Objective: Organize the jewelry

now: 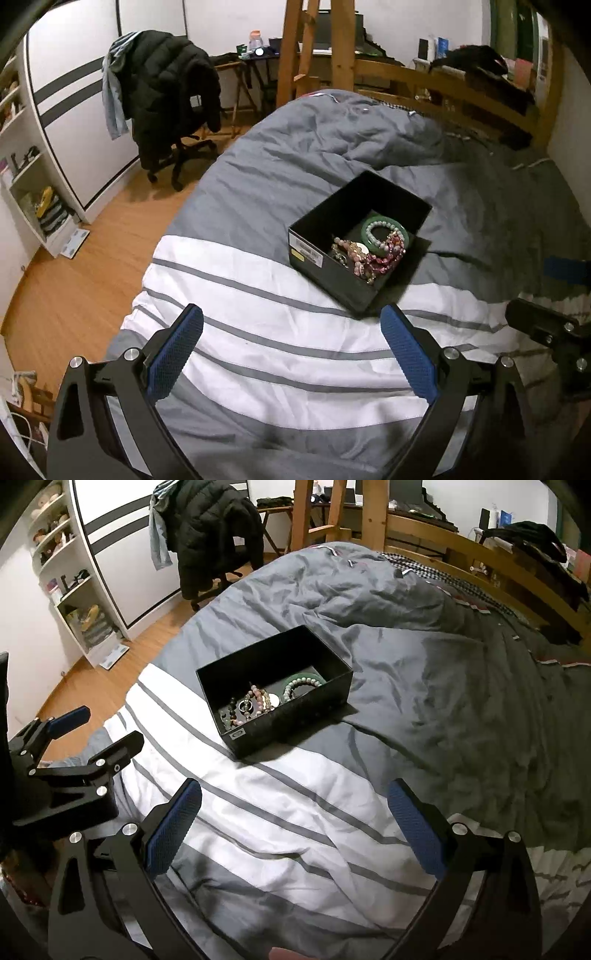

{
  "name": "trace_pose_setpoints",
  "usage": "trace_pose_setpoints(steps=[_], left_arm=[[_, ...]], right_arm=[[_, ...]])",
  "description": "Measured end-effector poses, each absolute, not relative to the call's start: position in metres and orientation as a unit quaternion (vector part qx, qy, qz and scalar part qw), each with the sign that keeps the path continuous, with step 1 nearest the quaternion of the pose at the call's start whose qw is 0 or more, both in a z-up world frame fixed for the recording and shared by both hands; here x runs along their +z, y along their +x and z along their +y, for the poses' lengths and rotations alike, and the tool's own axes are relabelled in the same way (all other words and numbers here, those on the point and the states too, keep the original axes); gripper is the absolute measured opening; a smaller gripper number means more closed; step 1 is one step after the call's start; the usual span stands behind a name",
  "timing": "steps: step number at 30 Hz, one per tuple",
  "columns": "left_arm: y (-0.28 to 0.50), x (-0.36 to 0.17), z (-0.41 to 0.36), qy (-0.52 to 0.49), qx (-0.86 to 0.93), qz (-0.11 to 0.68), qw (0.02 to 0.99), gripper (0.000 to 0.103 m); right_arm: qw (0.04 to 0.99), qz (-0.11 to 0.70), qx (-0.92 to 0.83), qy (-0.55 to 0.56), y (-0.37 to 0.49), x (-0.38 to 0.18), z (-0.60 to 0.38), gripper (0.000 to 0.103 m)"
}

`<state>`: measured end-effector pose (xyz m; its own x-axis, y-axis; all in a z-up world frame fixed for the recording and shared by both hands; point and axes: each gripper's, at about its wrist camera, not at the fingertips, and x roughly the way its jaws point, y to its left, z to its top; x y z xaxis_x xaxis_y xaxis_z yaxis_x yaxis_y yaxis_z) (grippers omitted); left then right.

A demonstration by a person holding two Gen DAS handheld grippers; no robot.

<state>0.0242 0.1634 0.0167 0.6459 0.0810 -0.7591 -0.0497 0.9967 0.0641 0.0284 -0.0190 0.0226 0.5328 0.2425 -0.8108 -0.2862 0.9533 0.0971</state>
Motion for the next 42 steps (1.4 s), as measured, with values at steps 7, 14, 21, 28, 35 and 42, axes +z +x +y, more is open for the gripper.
trace_pose_setpoints(steps=[7, 14, 21, 28, 35, 42], left_arm=[[0.021, 0.017, 0.154, 0.033, 0.016, 0.414, 0.91, 0.095], [0.021, 0.017, 0.151, 0.035, 0.012, 0.413, 0.91, 0.095], [0.021, 0.017, 0.152, 0.033, 0.014, 0.416, 0.909, 0.095], [0.023, 0.012, 0.155, 0.038, 0.02, 0.422, 0.906, 0.095], [0.026, 0.01, 0.157, 0.036, 0.02, 0.427, 0.904, 0.095], [0.027, 0.007, 0.158, 0.036, 0.02, 0.427, 0.903, 0.095]], right_arm=[[0.88, 0.452, 0.142, -0.026, 0.03, 0.022, -0.015, 0.099], [0.894, 0.428, 0.128, -0.017, 0.025, 0.032, -0.021, 0.099], [0.902, 0.415, 0.121, -0.01, 0.024, 0.035, -0.025, 0.099], [0.901, 0.416, 0.121, -0.016, 0.024, 0.033, -0.02, 0.099], [0.899, 0.42, 0.125, -0.022, 0.024, 0.03, -0.017, 0.099], [0.898, 0.421, 0.125, -0.023, 0.025, 0.03, -0.017, 0.099]])
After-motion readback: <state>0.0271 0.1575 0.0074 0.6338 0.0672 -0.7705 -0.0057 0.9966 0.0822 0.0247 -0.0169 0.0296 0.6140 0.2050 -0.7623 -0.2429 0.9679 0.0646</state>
